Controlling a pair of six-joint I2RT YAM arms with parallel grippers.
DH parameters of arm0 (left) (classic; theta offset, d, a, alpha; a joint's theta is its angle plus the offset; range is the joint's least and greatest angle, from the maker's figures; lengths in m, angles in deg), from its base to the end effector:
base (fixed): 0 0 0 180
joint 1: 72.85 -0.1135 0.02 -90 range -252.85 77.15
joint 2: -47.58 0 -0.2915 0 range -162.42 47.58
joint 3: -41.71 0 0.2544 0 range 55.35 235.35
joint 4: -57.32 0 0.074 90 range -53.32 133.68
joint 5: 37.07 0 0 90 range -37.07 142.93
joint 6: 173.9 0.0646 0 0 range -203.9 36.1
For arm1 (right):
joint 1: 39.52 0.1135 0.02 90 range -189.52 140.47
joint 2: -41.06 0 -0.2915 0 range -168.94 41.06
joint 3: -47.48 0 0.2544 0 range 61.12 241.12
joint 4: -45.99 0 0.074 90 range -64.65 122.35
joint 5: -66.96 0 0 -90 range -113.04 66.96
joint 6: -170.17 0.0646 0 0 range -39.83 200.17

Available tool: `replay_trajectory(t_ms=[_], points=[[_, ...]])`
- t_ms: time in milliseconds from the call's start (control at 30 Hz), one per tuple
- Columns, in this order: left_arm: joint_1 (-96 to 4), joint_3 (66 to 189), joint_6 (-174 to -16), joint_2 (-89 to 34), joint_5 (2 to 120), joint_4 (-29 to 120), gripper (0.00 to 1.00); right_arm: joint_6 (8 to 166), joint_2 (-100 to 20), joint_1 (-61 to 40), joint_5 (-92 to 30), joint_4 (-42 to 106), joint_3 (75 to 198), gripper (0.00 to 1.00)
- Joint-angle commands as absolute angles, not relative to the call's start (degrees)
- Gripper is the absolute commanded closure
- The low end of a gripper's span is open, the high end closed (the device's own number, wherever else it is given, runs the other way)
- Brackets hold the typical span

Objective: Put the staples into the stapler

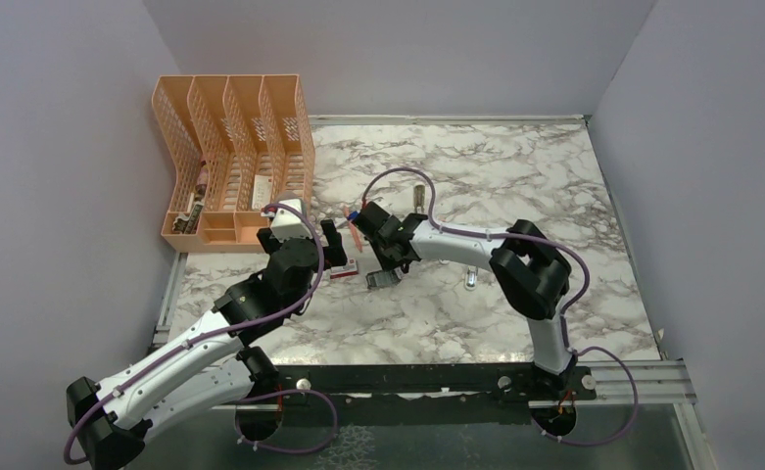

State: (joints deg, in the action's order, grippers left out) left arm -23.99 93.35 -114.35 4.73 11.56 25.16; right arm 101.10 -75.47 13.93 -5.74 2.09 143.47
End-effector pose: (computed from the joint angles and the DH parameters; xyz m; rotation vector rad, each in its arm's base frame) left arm 0.1441 -0.1000 0.3020 -0.1551 1.8733 -0.2349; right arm 0.2816 0.3476 0.1626 -0.6438 2.5286 0.0415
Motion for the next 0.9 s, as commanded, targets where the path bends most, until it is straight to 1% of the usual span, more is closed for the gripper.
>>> replay_trajectory(t_ms=[0,133,333,567,633,767,867], points=[[-23.9,93.4,-114.7,5.2,11.3,25.7,0.01,101.4,-72.3,13.9,-6.6,-2.7,138.8,0.81],[-23.9,93.5,-114.7,5.3,11.4,25.7,0.01,101.3,-68.7,13.9,-11.2,-1.2,134.7,0.81],[-23.9,93.7,-114.7,5.1,11.4,25.7,0.01,97.8,-64.5,13.9,-22.0,4.4,130.7,0.80],[-23.9,93.8,-114.4,5.1,11.5,25.7,0.01,99.2,-62.6,14.0,-15.5,3.3,134.1,0.73],[-23.9,93.8,-114.5,5.1,11.5,25.7,0.01,98.9,-62.2,14.0,-15.8,4.4,134.4,0.71],[-23.9,93.7,-114.5,5.0,11.3,25.7,0.01,97.4,-62.9,15.2,-16.4,6.0,135.7,0.65],[-23.9,93.8,-114.5,4.8,11.2,25.7,0.01,96.6,-64.6,16.1,-17.4,6.8,137.0,0.64]])
